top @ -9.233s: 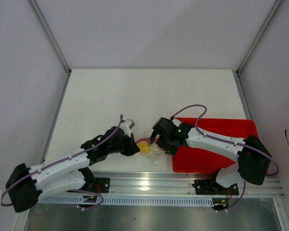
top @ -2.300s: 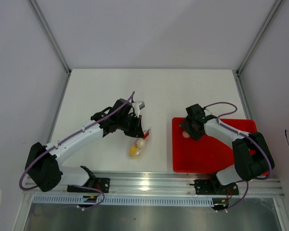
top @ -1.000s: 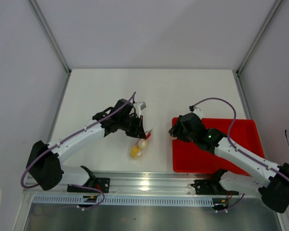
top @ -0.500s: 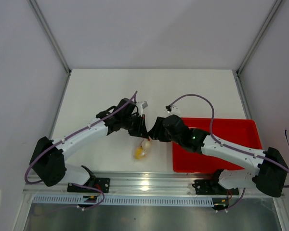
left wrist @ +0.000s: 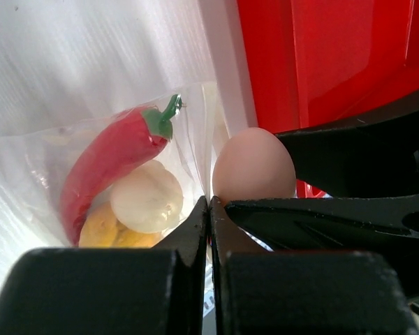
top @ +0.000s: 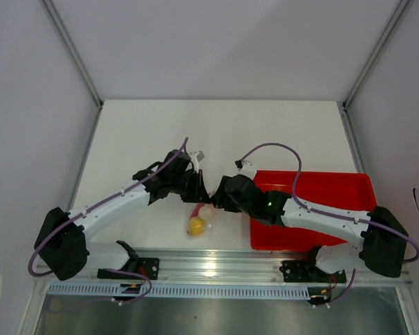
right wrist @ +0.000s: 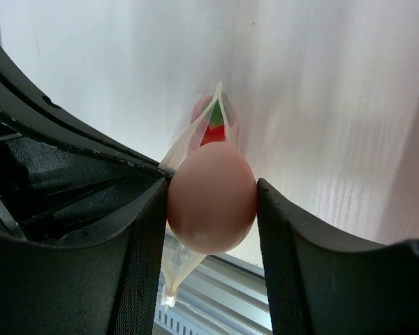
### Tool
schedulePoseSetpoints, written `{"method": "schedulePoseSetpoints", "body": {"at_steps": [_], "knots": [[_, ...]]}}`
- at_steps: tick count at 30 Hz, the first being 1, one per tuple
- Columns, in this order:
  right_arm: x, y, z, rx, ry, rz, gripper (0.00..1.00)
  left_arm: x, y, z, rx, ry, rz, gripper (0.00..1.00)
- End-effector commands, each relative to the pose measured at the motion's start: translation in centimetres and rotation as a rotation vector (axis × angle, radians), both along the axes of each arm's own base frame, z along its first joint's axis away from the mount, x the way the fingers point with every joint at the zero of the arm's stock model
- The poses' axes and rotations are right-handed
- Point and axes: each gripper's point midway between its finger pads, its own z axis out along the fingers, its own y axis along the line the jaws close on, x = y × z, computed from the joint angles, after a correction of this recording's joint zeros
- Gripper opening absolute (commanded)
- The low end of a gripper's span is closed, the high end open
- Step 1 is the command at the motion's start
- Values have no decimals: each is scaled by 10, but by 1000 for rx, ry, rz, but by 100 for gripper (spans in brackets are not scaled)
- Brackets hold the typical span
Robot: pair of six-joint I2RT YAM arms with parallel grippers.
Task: Place the food in the zip-top bag and seal the zipper
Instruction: Place the fake food in the zipper food storage bag.
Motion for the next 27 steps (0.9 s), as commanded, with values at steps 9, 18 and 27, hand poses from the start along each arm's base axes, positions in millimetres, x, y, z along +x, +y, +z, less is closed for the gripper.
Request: {"method": "schedulePoseSetpoints", "body": {"at_steps": [9,18,27], "knots": [[-7,17,-12,0,-15,19,0,-4,-36,86,-343,-104,-44,1],[-13,19,-17,11,1,41,0,-4,-31,92,-345,-128,-19,1],[-10,27,0,39,-58,89,0,-11,-36,95,-367,-123,-66,1]]}}
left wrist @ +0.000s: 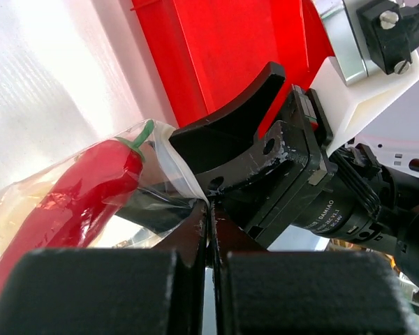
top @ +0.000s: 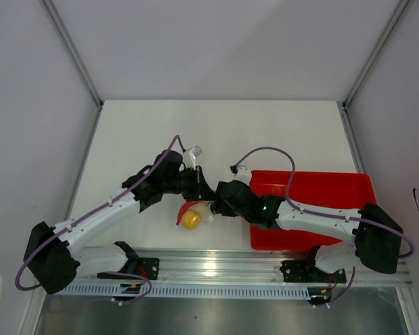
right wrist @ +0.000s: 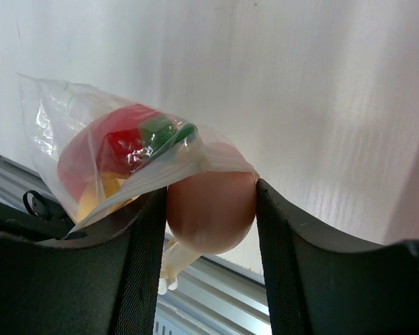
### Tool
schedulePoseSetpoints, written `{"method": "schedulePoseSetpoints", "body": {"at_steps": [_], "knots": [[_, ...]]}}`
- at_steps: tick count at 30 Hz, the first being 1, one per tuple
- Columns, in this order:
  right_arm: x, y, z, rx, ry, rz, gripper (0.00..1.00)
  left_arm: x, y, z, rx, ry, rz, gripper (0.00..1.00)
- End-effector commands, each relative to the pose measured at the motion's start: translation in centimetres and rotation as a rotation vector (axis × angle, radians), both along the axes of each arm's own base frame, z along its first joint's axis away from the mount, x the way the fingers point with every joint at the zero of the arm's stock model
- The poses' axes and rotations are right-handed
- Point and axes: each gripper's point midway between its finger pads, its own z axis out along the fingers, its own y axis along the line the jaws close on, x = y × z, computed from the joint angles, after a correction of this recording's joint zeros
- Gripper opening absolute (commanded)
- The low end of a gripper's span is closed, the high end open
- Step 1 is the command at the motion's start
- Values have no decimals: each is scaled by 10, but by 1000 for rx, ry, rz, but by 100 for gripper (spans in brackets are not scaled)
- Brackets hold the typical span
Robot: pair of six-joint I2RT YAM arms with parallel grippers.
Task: Place the food in the zip-top bag and seal the zipper
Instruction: Place the fake food in the zipper food storage bag.
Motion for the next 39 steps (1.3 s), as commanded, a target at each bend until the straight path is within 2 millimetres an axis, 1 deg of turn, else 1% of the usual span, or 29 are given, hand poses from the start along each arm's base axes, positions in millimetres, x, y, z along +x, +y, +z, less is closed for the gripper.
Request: {"method": "schedulePoseSetpoints", "body": {"at_steps": [1,2,4,5,6,8,9,12,15,17,20,24,27,30,32,33,34,36,37,39], "knots": [[-2,14,20,64,-63,57,0,3,-15,41,-117,-92,-40,1],[-3,12,29,73,-91,68,0,3,-13,39,-105,-98,-40,1],[-4,7,35,68,-132,77,0,3,-11,34,-85,-93,-37,1],[-5,2,40,63,-158,85,0,4,-11,37,-89,-99,-36,1],[-5,-2,42,59,-173,88,0,2,-11,31,-80,-87,-37,1],[-6,-6,47,57,-197,103,0,2,-12,29,-81,-82,-42,1],[-7,-9,51,53,-213,115,0,2,-12,24,-73,-71,-43,1],[-12,-12,53,41,-224,152,0,1,-13,21,-67,-64,-54,0],[-18,-14,49,34,-228,195,1,1,-14,20,-67,-64,-66,1],[-24,-10,49,45,-233,246,2,1,-15,19,-64,-62,-78,1],[-30,-11,48,48,-269,302,1,1,-15,14,-43,-59,-90,1],[-35,-12,44,26,-306,368,1,-3,-20,14,-54,-59,-154,1],[-33,-15,44,12,-338,381,2,-13,-25,19,-95,-54,-229,1],[-28,-20,49,-6,-380,363,3,-17,-25,17,-97,-48,-266,1],[-26,-24,51,-20,-389,351,12,-21,-25,18,-105,-38,-286,1],[-24,-26,49,-37,-387,337,19,-22,-26,18,-106,-36,-290,0],[-22,-31,46,-65,-380,319,29,-23,-25,18,-108,-33,-293,1],[-19,-35,45,-81,-366,291,37,-25,-26,19,-113,-31,-298,1],[-18,-39,43,-99,-358,274,47,-25,-25,17,-110,-28,-295,1],[-19,-41,43,-98,-332,256,55,-26,-24,16,-105,-21,-296,1]]}}
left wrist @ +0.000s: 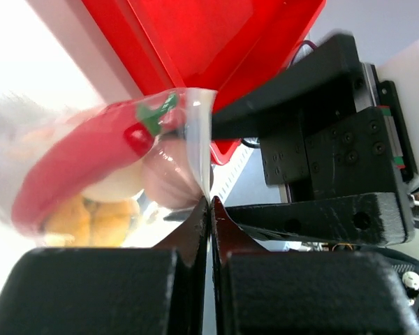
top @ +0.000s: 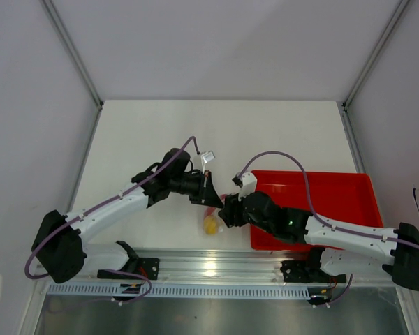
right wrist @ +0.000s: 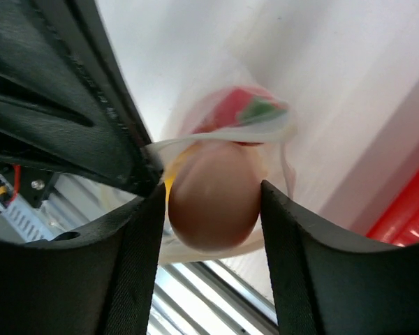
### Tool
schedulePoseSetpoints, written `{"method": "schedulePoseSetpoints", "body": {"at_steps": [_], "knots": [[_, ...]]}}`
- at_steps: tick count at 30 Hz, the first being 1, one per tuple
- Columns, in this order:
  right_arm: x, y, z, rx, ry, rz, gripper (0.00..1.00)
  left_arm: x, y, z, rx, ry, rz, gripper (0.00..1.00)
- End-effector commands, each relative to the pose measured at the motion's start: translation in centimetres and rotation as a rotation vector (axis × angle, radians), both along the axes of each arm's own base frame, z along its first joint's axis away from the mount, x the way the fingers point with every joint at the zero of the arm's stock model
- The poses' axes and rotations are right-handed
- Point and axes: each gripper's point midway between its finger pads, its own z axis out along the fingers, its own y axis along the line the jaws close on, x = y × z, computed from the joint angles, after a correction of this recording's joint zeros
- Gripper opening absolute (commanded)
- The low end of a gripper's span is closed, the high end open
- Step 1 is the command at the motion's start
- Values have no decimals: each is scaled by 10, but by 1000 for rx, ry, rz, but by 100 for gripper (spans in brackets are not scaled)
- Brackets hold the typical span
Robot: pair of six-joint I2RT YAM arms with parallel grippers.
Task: Place the food in the zip-top bag and seal the zipper
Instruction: Place the fake food in the zipper food storage bag.
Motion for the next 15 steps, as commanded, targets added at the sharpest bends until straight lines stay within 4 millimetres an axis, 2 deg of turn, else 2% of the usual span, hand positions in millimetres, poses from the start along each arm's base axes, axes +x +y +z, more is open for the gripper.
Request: {"method": "schedulePoseSetpoints", "body": {"at_steps": [1,3,4,5,6,12,13,15], "knots": [[10,-9,15,-6,-17,-87,59,-4,-6,19,-59,-31,-59,0],[8,-10,19,7,-4,-93,62,-5,-5,16,-54,-25,-61,1],[6,-10,19,9,-1,-96,72,-6,-4,15,-53,-22,-60,0],[5,-9,22,19,3,-97,73,-8,-3,13,-54,-17,-63,1],[4,-10,23,23,5,-96,80,-9,-3,14,-58,-14,-67,1],[-1,-4,42,46,-4,-93,83,-9,-1,13,-47,-26,-60,1],[-1,-1,56,66,-15,-97,83,-9,1,11,-37,-23,-51,1],[-5,-2,64,55,-26,-100,83,-8,2,14,-37,-34,-39,1]]}}
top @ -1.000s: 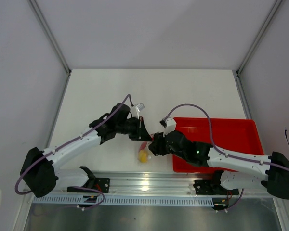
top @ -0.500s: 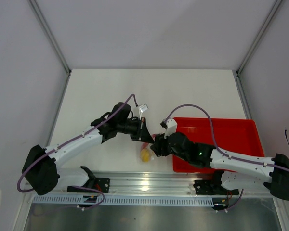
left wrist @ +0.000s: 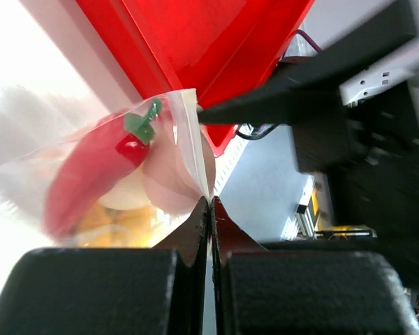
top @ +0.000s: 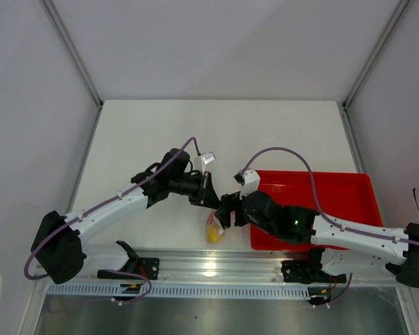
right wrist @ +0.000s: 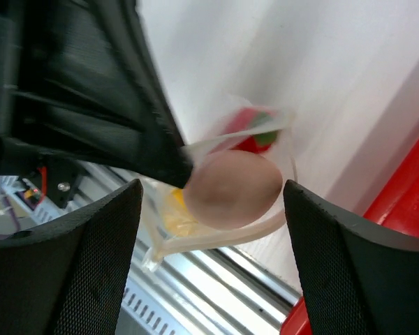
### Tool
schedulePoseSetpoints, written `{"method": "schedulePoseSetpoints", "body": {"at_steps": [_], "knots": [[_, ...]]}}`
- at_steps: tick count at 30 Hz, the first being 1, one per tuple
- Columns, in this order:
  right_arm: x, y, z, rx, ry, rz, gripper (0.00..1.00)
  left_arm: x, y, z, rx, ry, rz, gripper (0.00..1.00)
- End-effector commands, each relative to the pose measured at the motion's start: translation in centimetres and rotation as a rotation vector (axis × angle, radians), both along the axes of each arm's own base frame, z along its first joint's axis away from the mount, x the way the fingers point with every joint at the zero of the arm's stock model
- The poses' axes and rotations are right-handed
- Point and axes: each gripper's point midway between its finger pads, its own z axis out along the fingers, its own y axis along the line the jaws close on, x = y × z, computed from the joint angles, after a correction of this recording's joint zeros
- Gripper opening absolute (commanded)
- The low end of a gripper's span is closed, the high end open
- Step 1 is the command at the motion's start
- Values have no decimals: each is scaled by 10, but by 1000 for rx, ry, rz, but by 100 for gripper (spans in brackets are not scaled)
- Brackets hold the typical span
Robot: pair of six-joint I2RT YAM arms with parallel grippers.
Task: Place the food in the zip-top bag and seal the zipper
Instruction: Place the fake food in the zipper food storage bag.
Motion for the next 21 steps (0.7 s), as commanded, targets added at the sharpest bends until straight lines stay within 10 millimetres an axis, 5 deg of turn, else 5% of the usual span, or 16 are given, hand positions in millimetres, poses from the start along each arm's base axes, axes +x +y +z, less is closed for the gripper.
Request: {"method": "schedulePoseSetpoints", "body": {"at_steps": [1,9,21], "knots": [[3,8,50,80,-51,-37,84,-1,2,14,-33,-55,-10,1],[-1,1,56,95,-20,-68,83,3,1,18,-27,-61,12,1],[-23,-12,37,50,33,-143,72,29,2,35,-29,-67,208,1]]}}
